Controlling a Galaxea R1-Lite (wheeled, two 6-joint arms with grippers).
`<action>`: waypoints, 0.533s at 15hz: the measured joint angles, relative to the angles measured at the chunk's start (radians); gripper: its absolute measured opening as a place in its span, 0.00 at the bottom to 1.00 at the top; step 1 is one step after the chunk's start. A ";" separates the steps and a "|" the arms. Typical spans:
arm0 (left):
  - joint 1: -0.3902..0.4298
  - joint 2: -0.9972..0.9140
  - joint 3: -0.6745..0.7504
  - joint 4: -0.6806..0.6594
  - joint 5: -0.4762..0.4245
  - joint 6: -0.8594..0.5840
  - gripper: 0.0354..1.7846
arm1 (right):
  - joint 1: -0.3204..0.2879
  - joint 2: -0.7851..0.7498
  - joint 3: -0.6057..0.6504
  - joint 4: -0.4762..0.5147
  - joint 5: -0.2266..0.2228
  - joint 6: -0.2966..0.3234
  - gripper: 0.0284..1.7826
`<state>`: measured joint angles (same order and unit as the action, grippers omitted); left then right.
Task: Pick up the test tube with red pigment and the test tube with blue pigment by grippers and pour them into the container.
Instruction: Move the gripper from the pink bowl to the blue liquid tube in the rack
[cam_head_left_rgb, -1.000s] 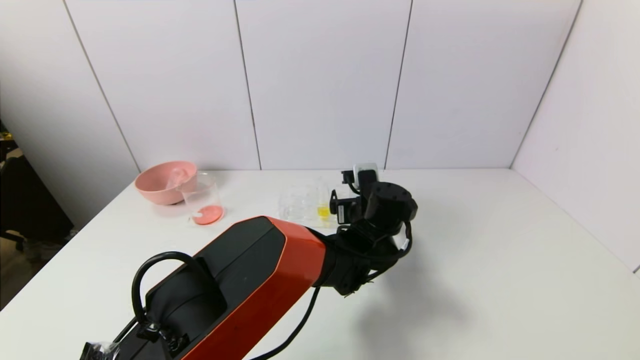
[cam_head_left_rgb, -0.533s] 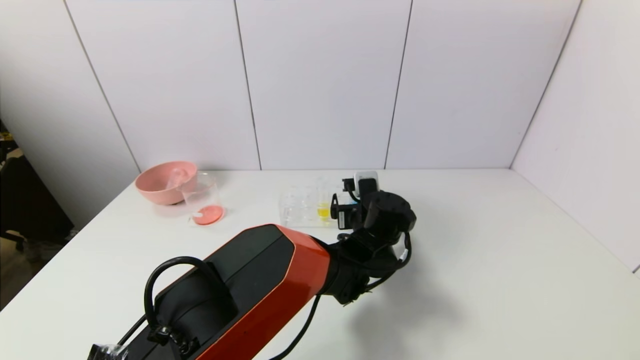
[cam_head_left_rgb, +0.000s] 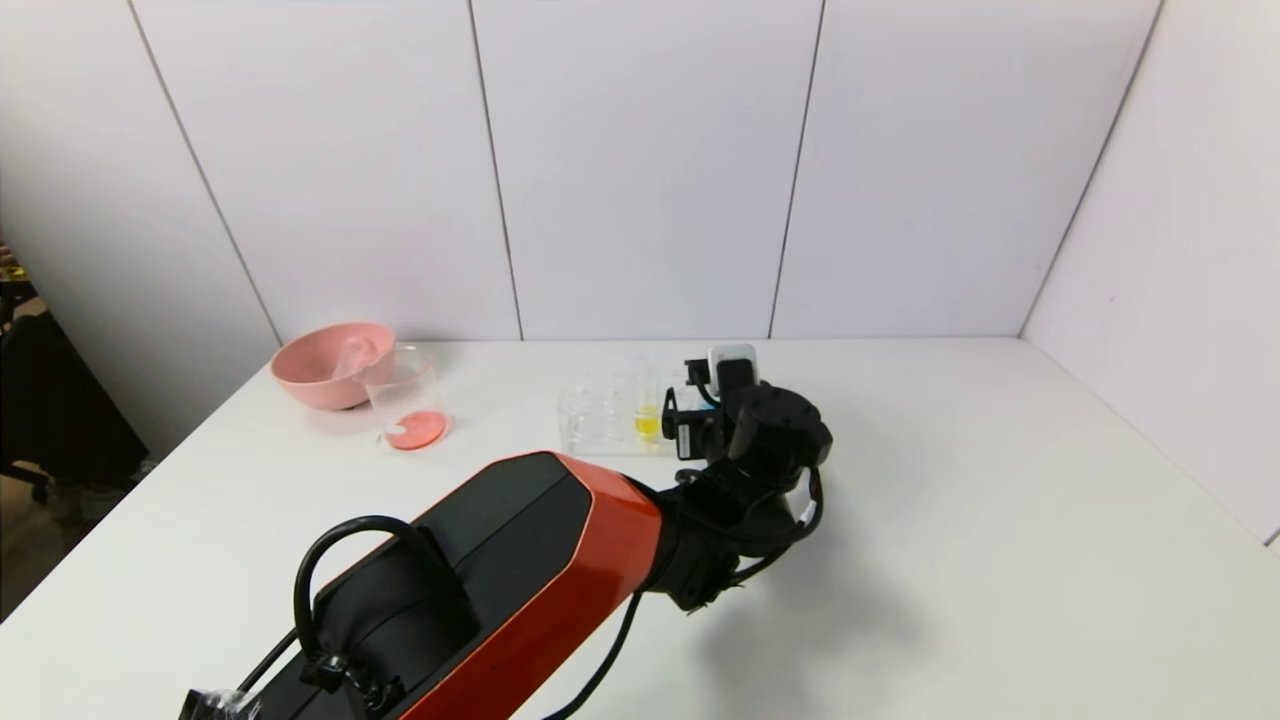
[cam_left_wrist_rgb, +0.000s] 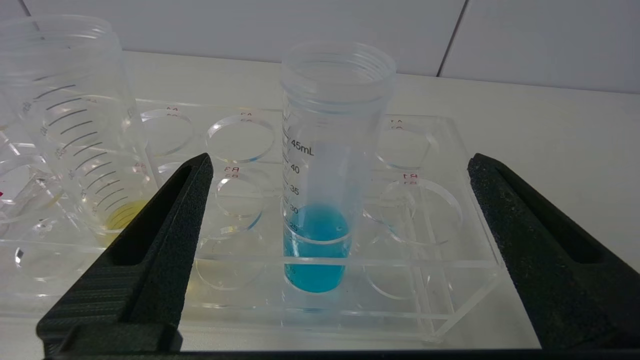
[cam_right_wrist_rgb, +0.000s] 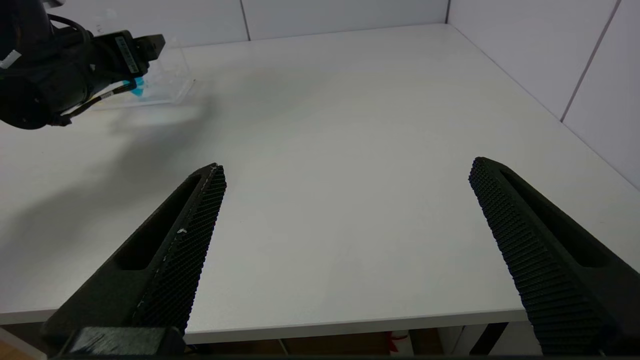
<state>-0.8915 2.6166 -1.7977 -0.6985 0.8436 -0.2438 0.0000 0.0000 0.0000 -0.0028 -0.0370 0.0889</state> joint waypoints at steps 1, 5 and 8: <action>0.000 0.000 0.000 0.000 0.000 0.000 0.99 | 0.000 0.000 0.000 0.000 0.000 0.000 1.00; -0.003 -0.029 0.001 -0.016 0.007 0.027 0.99 | 0.000 0.000 0.000 0.000 0.000 0.000 1.00; -0.007 -0.099 -0.009 -0.014 -0.004 0.084 0.99 | 0.000 0.000 0.000 0.000 0.000 0.000 1.00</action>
<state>-0.8981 2.5174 -1.8068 -0.7123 0.8398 -0.1596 0.0000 0.0000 0.0000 -0.0028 -0.0370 0.0894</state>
